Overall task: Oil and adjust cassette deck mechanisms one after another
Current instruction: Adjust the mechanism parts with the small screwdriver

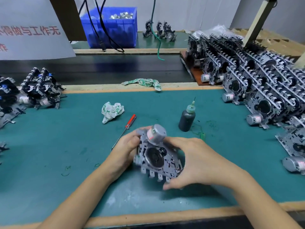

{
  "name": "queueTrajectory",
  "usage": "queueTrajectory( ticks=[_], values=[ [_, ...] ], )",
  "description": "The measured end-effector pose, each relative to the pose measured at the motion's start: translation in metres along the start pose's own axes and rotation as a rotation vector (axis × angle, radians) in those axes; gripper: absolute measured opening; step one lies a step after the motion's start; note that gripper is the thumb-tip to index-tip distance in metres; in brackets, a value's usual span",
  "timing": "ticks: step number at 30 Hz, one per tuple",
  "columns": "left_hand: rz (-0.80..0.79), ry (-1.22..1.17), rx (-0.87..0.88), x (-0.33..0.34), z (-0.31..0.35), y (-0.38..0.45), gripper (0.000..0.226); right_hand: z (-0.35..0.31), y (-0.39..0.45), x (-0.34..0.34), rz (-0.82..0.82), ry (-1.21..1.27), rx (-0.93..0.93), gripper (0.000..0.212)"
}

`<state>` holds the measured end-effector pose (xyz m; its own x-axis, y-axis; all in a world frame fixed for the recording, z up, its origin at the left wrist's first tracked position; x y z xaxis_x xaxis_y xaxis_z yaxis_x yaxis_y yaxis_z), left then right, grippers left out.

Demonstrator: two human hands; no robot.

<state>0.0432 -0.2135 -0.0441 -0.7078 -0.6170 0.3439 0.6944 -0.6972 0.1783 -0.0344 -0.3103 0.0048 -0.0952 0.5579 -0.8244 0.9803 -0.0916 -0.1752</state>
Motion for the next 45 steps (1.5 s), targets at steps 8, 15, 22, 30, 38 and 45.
queueTrajectory(
  ticks=[8, 15, 22, 30, 38, 45],
  values=[
    [-0.191, -0.347, -0.378, 0.046, -0.029, -0.009, 0.129, -0.025, -0.010, 0.037, -0.558, 1.146, -0.060, 0.068],
    [-0.308, -0.796, -0.227, 0.070, 0.009, -0.012, 0.105, 0.002, -0.013, 0.005, -0.015, 0.873, 0.028, 0.030],
    [-0.123, -0.698, -0.294, 0.048, -0.016, -0.015, 0.088, 0.044, -0.027, -0.039, 0.252, 0.018, 0.034, 0.034],
    [0.038, -0.666, -0.427, 0.036, -0.042, -0.017, 0.086, 0.063, -0.026, -0.016, 0.063, -0.353, -0.036, 0.020],
    [0.105, -0.585, -0.441, 0.030, -0.050, -0.018, 0.078, 0.047, -0.017, 0.010, -0.283, 0.476, 0.059, 0.019],
    [0.103, -0.581, -0.457, 0.031, -0.050, -0.019, 0.079, 0.036, -0.001, 0.031, -0.343, 0.811, 0.253, 0.036]
  ],
)
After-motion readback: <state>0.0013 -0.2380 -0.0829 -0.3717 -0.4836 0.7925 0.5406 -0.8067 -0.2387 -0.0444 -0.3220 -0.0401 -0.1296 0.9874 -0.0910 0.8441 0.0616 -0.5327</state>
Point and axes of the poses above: each hand's wrist, its own y-axis towards the middle knuckle, its own x-axis out of the palm, z = x × y, the point moved 9 cm from there along y, towards the middle knuckle, and after that the axes turned 12 degrees about x, right-handed, at the moved point
